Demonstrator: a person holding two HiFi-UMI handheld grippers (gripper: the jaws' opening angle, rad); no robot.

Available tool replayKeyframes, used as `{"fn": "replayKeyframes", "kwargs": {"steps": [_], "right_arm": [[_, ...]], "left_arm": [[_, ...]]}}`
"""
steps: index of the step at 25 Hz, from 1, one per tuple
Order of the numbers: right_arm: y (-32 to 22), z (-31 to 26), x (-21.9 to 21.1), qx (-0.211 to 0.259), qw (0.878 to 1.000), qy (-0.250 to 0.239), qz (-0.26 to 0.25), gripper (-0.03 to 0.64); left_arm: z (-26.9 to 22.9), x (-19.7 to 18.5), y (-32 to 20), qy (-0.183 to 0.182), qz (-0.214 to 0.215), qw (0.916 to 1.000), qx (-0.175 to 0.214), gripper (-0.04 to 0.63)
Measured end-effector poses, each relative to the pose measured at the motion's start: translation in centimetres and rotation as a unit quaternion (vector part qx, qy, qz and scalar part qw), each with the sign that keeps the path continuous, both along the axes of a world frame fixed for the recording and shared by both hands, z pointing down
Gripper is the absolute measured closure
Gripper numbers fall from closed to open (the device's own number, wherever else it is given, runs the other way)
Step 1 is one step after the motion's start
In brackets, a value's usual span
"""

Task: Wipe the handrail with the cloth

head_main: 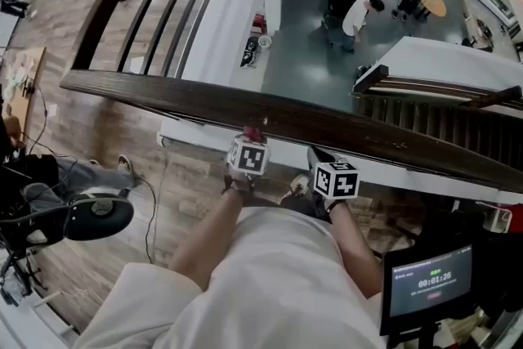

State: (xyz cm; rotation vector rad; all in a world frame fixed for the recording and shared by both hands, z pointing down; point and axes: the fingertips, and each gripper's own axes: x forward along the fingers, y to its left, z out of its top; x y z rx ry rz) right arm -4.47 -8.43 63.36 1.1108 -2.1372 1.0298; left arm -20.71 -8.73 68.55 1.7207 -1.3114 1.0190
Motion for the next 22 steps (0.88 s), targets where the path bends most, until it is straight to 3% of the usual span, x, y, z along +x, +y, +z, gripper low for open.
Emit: {"fn": "replayKeyframes", "kwargs": {"steps": [5,11,16,22], "right_arm": [[1.0,0.3,0.9,-0.01,1.0,0.0,-0.022,0.614],[1.3,1.0,2.5,-0.019,1.0,0.002,-0.017,0.614],[0.5,0.5,2.6,-0.012,1.0,0.003,-0.007,0.614],[0.1,-0.4,2.2,-0.008,1.0,0.015,0.011,0.614]], "left_arm": [[0.3,1.6,-0.8,0.033,-0.016,0.9991,0.023,0.511],[0.1,3.6,-0.2,0.019,-0.002,0.9998,0.008,0.511],[0.5,7.6,-0.6,0.069,0.061,0.9954,0.024,0.511],[0.1,9.6,-0.1,0.09,0.124,0.988,0.017,0.511]]}}
